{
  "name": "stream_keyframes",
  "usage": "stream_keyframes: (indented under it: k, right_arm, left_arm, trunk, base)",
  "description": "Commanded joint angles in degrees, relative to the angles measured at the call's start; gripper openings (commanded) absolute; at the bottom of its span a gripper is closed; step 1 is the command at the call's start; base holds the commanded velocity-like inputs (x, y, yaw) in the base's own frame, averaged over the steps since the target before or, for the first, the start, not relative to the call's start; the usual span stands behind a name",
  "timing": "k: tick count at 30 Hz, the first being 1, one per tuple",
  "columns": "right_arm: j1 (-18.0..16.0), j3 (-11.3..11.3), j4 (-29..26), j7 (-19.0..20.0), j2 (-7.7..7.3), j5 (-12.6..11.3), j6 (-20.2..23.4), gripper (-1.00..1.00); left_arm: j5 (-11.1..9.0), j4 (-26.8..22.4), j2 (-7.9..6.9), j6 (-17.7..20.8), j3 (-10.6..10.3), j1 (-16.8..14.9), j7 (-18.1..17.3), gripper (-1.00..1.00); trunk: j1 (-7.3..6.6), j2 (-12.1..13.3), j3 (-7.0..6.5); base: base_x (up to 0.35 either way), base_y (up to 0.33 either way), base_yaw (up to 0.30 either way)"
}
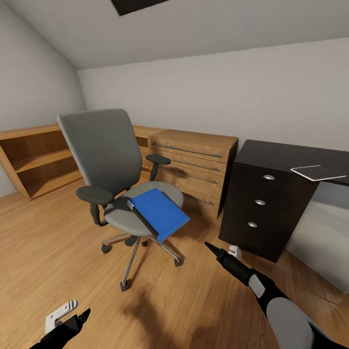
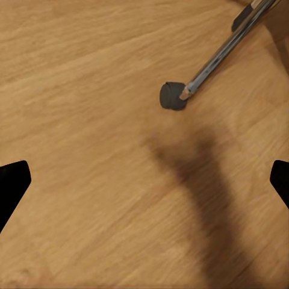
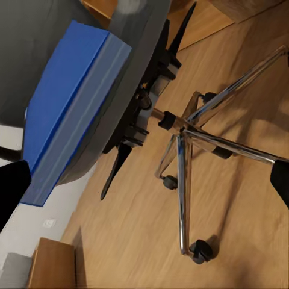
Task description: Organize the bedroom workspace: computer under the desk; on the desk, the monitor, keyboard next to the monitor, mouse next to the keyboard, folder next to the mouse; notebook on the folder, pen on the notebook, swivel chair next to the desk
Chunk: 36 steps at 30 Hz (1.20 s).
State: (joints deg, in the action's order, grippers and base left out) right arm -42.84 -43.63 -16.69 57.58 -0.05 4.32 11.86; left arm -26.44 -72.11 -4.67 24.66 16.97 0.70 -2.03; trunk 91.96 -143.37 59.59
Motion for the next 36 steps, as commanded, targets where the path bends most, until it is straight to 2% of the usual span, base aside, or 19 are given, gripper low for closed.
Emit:
stream_keyframes:
  k: [1, 13, 25, 36]
  right_arm:
    - [-0.05, -0.49, -0.04, 1.31, 0.01, 0.48, 0.43, 1.0]
    - [-0.05, -0.51, -0.02, 5.17, -0.04, 0.43, 0.44, 1.0]
    - [-0.05, -0.62, 0.05, 5.48, 0.05, 0.38, 0.37, 1.0]
    - [-0.05, -0.74, 0.3, 5.42, 0.05, 0.26, 0.43, 1.0]
  left_arm:
    - [-0.26, -0.06, 0.01, 0.36, 0.09, 0.0, -0.17, 1.0]
    - [-0.36, 1.12, -0.03, 0.06, 0.17, 0.0, -0.12, 1.0]
    - [-0.36, 2.43, -0.08, -1.52, 0.25, 0.0, -0.24, 1.0]
    - [-0.36, 3.03, -0.08, -1.7, 0.3, 0.0, -0.17, 1.0]
  trunk:
    - [-0.01, -0.02, 0.04]
    - [-0.01, -0.02, 0.04]
    - [-0.01, -0.02, 0.04]
    - [-0.01, -0.02, 0.04]
  base:
    - [0.0, 0.0, 0.0]
    - [0.0, 0.0, 0.0]
    - [0.007, 0.005, 0.0]
    - [0.197, 0.167, 0.0]
